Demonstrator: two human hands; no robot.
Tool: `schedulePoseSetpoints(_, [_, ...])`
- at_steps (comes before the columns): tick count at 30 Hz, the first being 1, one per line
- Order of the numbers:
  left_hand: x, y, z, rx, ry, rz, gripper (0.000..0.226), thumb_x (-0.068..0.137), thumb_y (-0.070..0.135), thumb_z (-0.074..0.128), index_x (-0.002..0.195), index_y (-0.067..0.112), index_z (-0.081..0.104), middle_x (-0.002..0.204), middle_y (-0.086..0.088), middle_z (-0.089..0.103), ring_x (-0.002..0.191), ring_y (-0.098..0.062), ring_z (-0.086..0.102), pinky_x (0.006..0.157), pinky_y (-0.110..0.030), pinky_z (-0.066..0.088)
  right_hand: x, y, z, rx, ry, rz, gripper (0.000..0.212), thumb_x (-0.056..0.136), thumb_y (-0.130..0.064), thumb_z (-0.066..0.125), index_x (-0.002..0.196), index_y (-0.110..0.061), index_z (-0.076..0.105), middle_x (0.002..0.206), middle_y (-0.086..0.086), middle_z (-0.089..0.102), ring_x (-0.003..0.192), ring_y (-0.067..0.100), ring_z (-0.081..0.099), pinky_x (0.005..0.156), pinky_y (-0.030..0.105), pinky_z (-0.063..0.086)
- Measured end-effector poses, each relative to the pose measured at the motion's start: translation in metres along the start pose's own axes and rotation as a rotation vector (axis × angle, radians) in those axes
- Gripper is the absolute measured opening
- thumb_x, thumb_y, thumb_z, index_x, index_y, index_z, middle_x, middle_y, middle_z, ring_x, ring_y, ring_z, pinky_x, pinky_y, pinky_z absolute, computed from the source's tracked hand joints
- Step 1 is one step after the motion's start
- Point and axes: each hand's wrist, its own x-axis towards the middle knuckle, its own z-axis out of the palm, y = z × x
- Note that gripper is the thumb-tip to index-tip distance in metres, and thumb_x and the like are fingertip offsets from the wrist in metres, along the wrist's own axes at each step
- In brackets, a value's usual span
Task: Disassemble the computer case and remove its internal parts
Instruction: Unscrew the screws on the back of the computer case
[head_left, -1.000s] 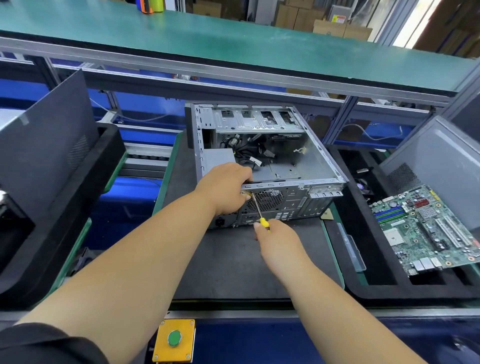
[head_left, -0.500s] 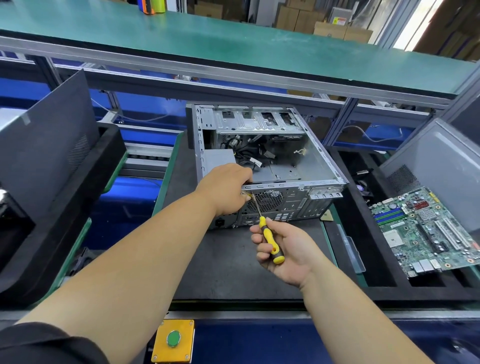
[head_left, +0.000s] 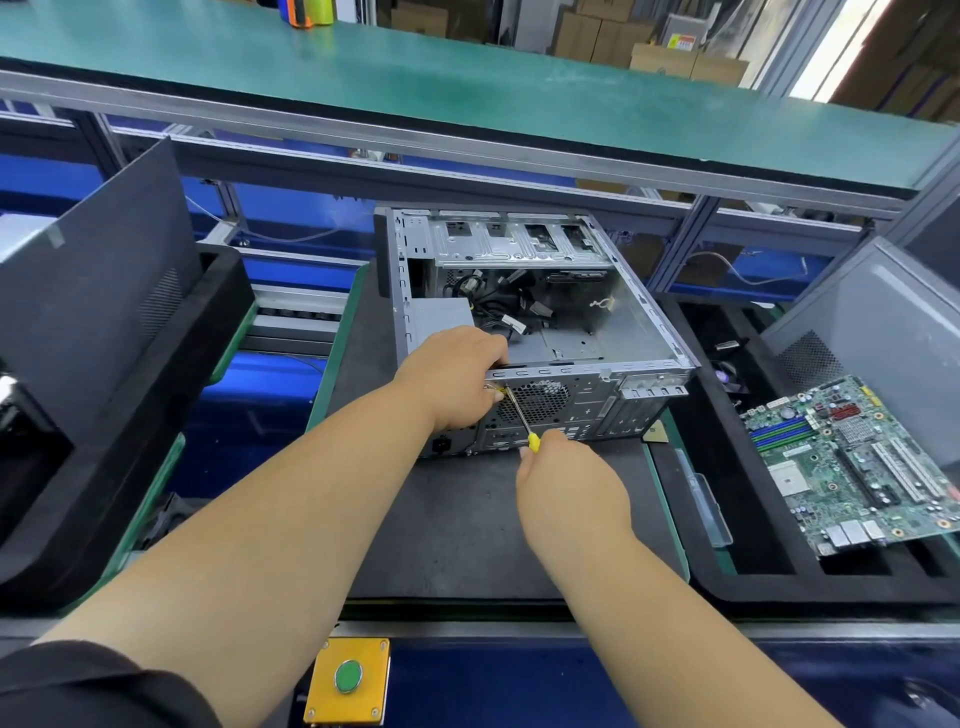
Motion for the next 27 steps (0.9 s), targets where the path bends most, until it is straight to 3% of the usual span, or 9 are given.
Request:
schedulePoseSetpoints(3, [0.000,0.000,-0.001,0.004,-0.001,0.002,0.034,0.087,0.037,0.066,0.114,0.022,0.054,0.111,0.002,0.057,0.108,-0.020,0.048,0.089,-0.034,0.041,0.008,0.006,-0.001,0.324,-0.111,0.050,0.026,0.101,-0.034,0.043,0.095,-0.012,0.055,0.093,0.007,0.068,0.076,0.026,0.060,0.060,0.029,0.037])
schedulePoseSetpoints(6, [0.000,0.000,-0.001,0.004,0.001,0.005,0.034,0.087,0.037,0.066,0.115,0.022,0.053,0.112,0.001,0.057,0.110,-0.020,0.048,0.090,-0.034,0.040,0.013,0.013,-0.005,1.241,-0.462,0.376,0.034,0.101,-0.031,0.047,0.095,-0.003,0.065,0.071,0.009,0.068,0.045,0.015,0.047,0.048,0.024,0.038])
schedulePoseSetpoints(8, [0.000,0.000,0.000,0.001,0.001,0.003,0.034,0.087,0.037,0.066,0.115,0.022,0.053,0.113,0.001,0.057,0.110,-0.020,0.047,0.089,-0.033,0.039,0.011,0.019,-0.007,1.678,-0.654,0.538,0.044,0.101,-0.030,0.046,0.087,0.006,0.069,0.074,0.017,0.067,0.043,0.012,0.048,0.045,0.023,0.044])
schedulePoseSetpoints(11, [0.000,-0.001,0.000,-0.004,0.002,0.000,0.033,0.087,0.036,0.066,0.114,0.022,0.053,0.113,0.002,0.057,0.110,-0.020,0.048,0.089,-0.033,0.039,0.007,0.023,-0.006,1.915,-0.777,0.579,0.043,0.102,-0.029,0.044,0.080,0.002,0.063,0.080,0.020,0.067,0.041,0.011,0.048,0.042,0.022,0.047])
schedulePoseSetpoints(14, [0.000,0.000,0.000,-0.003,0.006,0.000,0.034,0.087,0.037,0.066,0.115,0.023,0.053,0.114,0.002,0.057,0.110,-0.020,0.047,0.088,-0.033,0.039,0.002,0.019,-0.002,1.930,-0.757,0.561,0.036,0.102,-0.033,0.046,0.081,-0.006,0.058,0.068,0.008,0.062,0.033,0.007,0.032,0.033,0.019,0.031])
schedulePoseSetpoints(17, [0.000,0.000,0.000,-0.004,0.004,-0.001,0.034,0.087,0.037,0.066,0.115,0.023,0.054,0.113,0.002,0.057,0.110,-0.020,0.048,0.090,-0.035,0.041,0.001,0.012,0.003,1.826,-0.632,0.518,0.036,0.104,-0.033,0.041,0.083,-0.007,0.055,0.052,0.002,0.047,0.031,0.008,0.025,0.033,0.019,0.022])
schedulePoseSetpoints(20, [0.000,0.000,0.000,-0.003,0.010,0.003,0.033,0.086,0.036,0.066,0.114,0.022,0.054,0.111,0.002,0.057,0.108,-0.020,0.048,0.090,-0.035,0.041,0.002,0.003,-0.001,1.316,-0.426,0.438,0.036,0.106,-0.033,0.037,0.083,-0.009,0.052,0.049,0.002,0.048,0.033,0.013,0.032,0.041,0.021,0.025])
schedulePoseSetpoints(24, [0.000,0.000,0.000,0.002,0.020,0.013,0.033,0.086,0.036,0.067,0.113,0.022,0.055,0.110,0.002,0.058,0.107,-0.020,0.049,0.088,-0.033,0.040,-0.001,0.003,0.001,0.222,-0.066,0.071,0.028,0.105,-0.038,0.032,0.098,-0.014,0.045,0.085,0.002,0.062,0.073,0.025,0.057,0.056,0.031,0.033])
schedulePoseSetpoints(27, [0.000,0.000,0.001,-0.003,0.022,0.013,0.033,0.086,0.036,0.067,0.113,0.022,0.055,0.111,0.002,0.057,0.107,-0.019,0.049,0.087,-0.032,0.038,-0.003,0.003,0.006,-0.056,0.066,-0.004,0.027,0.105,-0.040,0.031,0.109,-0.017,0.044,0.096,0.000,0.066,0.086,0.023,0.067,0.055,0.029,0.034])
